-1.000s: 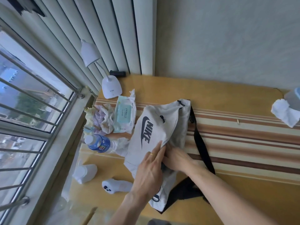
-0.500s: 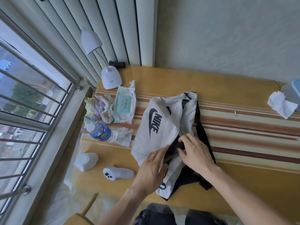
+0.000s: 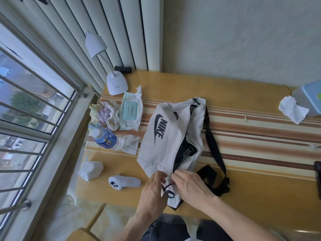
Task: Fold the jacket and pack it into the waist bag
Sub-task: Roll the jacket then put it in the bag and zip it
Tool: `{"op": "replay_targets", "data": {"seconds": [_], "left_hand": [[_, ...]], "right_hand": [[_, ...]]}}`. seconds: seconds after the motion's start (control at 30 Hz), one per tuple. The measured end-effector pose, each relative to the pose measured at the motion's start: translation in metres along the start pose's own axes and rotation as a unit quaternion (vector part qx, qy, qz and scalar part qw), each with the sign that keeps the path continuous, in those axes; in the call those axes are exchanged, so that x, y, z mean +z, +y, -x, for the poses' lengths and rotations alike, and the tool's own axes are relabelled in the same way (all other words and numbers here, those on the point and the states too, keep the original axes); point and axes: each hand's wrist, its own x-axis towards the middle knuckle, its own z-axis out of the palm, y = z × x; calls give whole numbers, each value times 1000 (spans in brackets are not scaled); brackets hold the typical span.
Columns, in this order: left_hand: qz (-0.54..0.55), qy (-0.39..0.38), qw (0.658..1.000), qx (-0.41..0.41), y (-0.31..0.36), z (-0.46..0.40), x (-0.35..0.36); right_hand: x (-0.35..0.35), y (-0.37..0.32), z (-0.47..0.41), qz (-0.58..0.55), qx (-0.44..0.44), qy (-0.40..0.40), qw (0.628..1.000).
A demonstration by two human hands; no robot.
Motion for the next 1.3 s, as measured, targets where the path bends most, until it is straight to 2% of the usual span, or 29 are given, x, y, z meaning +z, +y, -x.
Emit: {"op": "replay_targets", "data": {"seconds": [0.13, 0.23, 0.33, 0.47, 0.57, 0.67, 0.9, 1.3], "left_hand": [[-21, 41, 999, -6, 13, -11, 1], [-2, 89, 996, -21, 15, -18, 5], [16, 112, 992, -50, 13, -14, 10], [20, 111, 991, -68, 15, -13, 14], [15, 106, 990, -91, 17, -18, 17], [14, 100, 989, -105, 17, -20, 17], [21, 101, 989, -103, 25, -36, 13], [17, 87, 989, -122, 22, -29, -4]], "right_hand": [[-30, -17, 5, -184, 67, -15, 980], [-51, -14, 0, -223, 87, -47, 970], [-74, 11, -15, -278, 149, -60, 947], [-97, 59, -47, -327, 230, -27, 916], [-109, 97, -82, -369, 300, 10, 879], [-124, 132, -119, -381, 339, 53, 858], [-135, 162, -176, -373, 367, 81, 849], [-141, 166, -163, -400, 378, 131, 825]]}}
